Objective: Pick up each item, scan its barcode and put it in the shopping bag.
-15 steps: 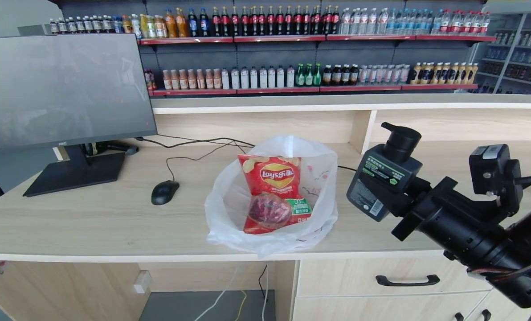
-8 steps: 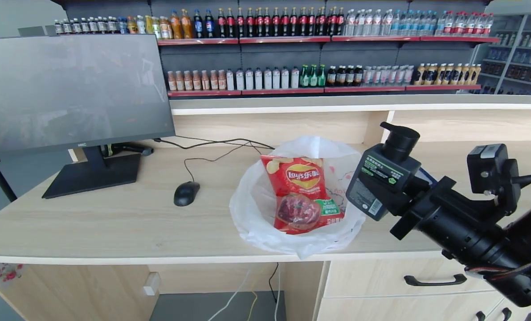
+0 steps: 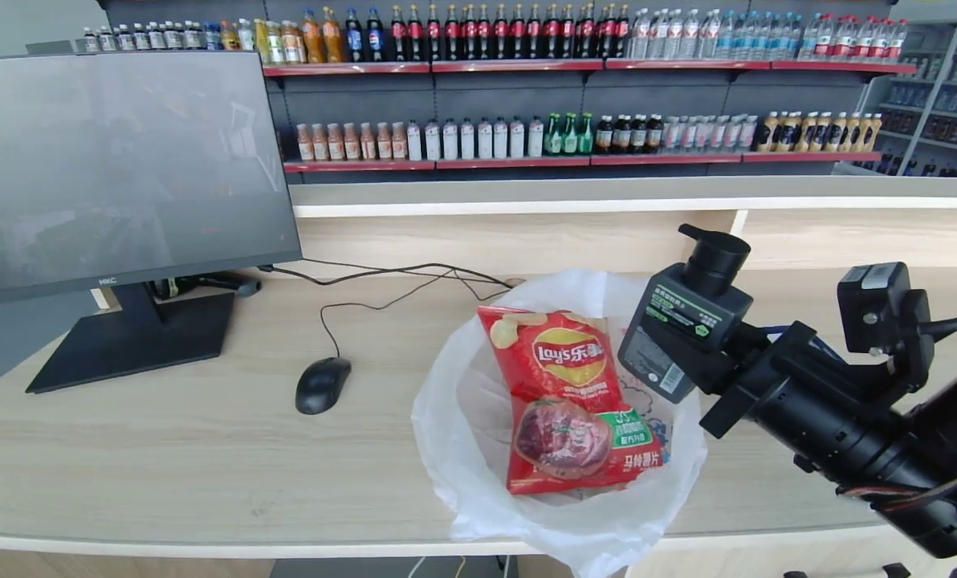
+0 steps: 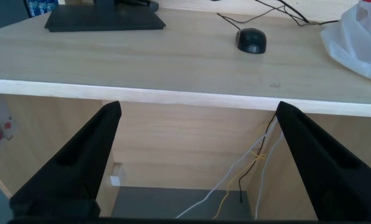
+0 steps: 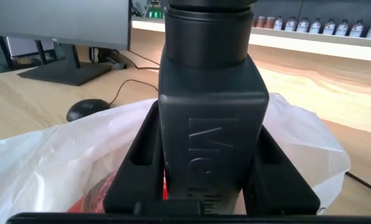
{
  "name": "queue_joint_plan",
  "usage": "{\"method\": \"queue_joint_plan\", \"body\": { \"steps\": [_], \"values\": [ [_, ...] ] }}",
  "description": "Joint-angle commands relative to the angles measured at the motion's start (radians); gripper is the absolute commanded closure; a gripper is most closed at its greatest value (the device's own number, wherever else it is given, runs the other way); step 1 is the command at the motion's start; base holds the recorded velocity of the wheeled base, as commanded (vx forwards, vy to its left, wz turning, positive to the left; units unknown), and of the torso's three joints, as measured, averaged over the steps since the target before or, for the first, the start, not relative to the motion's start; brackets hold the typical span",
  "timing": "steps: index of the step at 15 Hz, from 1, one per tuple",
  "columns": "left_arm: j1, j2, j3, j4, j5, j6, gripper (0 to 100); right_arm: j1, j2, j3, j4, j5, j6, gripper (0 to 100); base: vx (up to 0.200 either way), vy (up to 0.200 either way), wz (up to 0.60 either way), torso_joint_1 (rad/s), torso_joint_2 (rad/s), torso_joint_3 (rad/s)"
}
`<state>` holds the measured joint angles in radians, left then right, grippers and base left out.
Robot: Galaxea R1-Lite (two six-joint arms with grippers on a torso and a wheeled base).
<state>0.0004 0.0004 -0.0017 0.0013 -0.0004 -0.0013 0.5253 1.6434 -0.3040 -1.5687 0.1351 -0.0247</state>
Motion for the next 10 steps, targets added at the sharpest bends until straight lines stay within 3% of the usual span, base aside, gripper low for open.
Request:
{"method": "queue_joint_plan", "body": {
  "steps": [1,6,10],
  "values": [
    [0.0,0.0,0.0,0.0,0.0,0.0,0,0.015,0.007,-0.018,-0.002,0.001,0.005,100,0.0,0.0,0.0,0.0,0.0,0.0],
    [0.001,0.0,0.0,0.0,0.0,0.0,0,0.12,0.108,-0.121,-0.002,0.001,0.204,100,0.0,0.0,0.0,0.0,0.0,0.0],
    [0.001,0.0,0.0,0.0,0.0,0.0,0,0.194,0.223,-0.221,-0.002,-0.015,0.238,100,0.0,0.0,0.0,0.0,0.0,0.0]
  ]
}}
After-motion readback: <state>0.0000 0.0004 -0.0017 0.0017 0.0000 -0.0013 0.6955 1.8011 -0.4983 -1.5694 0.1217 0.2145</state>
